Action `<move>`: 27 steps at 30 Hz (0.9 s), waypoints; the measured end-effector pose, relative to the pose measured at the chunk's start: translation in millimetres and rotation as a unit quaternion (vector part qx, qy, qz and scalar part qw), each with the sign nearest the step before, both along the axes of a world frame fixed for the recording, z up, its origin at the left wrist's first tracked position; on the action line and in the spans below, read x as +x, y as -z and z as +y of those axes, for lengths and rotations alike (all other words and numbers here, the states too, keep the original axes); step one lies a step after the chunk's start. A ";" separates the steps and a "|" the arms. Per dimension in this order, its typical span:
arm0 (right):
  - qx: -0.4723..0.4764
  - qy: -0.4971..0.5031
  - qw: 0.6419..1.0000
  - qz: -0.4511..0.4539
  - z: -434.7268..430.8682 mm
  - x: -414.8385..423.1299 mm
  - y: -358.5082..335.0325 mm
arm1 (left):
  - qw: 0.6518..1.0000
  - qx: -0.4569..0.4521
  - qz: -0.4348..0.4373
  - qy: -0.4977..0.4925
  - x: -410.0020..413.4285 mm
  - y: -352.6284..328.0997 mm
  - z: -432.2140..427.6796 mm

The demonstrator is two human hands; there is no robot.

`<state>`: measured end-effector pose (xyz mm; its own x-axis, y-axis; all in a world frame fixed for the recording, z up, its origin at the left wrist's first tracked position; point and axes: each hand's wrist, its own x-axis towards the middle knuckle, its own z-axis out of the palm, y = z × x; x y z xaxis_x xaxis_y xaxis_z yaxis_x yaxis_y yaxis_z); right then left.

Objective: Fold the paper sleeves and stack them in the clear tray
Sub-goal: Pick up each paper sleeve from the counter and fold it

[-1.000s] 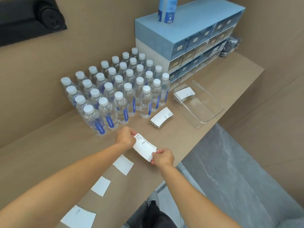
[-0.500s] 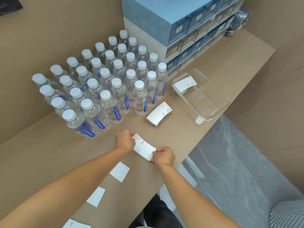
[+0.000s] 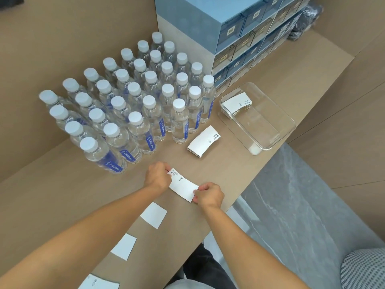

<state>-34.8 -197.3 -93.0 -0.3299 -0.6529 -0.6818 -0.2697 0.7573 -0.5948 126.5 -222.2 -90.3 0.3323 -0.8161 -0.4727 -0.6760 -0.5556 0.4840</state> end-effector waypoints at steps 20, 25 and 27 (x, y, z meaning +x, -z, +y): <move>0.059 -0.041 0.996 -0.055 83.7 61.8 -27.0 | 0.996 0.047 -0.047 0.053 74.3 -43.4 71.6; 0.080 -0.048 0.993 -0.069 98.3 83.0 -29.6 | 0.993 0.075 -0.063 0.070 72.0 -33.3 87.9; 0.078 -0.045 0.993 -0.079 98.5 89.6 -25.8 | 0.991 0.083 -0.066 0.077 69.5 -28.2 89.8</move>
<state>54.7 -98.7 -67.2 -0.1555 -0.5579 -0.8152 -0.2525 0.8203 -0.5132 196.0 -132.4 -62.1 0.2774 -0.7765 -0.5657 -0.8100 -0.5057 0.2969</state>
